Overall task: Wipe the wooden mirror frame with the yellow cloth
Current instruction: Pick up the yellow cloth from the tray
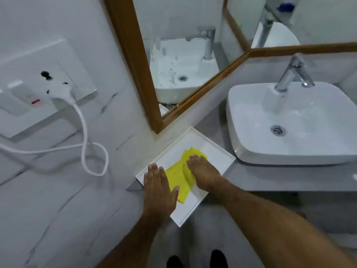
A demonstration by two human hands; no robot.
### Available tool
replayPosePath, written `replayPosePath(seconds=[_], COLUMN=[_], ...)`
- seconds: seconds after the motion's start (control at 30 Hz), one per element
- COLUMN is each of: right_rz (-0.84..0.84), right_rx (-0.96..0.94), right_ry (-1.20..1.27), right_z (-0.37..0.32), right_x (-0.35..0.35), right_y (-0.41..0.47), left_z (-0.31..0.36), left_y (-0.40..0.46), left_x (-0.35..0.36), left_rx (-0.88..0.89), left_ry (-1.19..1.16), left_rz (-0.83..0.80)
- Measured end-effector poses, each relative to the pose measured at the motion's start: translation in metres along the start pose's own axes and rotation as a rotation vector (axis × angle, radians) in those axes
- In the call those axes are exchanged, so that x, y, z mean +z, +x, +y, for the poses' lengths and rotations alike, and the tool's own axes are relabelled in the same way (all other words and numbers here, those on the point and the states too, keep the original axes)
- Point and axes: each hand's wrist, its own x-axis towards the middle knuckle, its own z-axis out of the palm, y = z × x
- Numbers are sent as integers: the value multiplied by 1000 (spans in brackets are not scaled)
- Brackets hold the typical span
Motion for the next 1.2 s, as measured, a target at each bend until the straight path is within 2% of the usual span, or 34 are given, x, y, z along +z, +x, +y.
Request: replayPosePath(seconds=[0.07,0.1,0.2,0.27,0.33,0.43,0.5,0.6,0.7,0.77,0.83,0.9,0.97,1.1,1.2], right_rz=[-93,-57,191,296,145,-8,-28,20,90,170,293,396,490,796,1037], right_rx=[-133,-178,-270,-327,-307,-109,78,419,774,896,884,828,750,554,394], right_ry=[-98,-95,-181,-120,-96,-25,177,631,1237,1664,1893,2001,2021,1941,1899], right_z=[-4,-8,-13,-12,-13,-18,-25,-22,-2,7,19,28,38,40,29], right_x=[8,20,21,22,20,10,4,-13,-42,-67,-99,-140,-198,-327,-421], right_y=[4,10,12,23,33,44,44,41,31,23,15,11,9,2,-13], left_z=[-3,-9,-14,-18,-21,-17,-18,-15,-8,-5,0,9,20,38,47], left_y=[4,6,10,15,20,30,37,53,66,77,90,104,119,141,148], left_x=[9,22,28,31,31,24,16,-9,-51,-79,-123,-175,-239,-377,-488], left_rx=[-23,-31,-28,-24,-33,-9,28,47,133,197,259,310,334,436,444], left_ry=[-15,-17,-15,-2,12,25,60,100,146,164,222,256,312,436,545], left_rz=[0,-1,4,20,40,53,81,121,205,254,351,404,492,706,853])
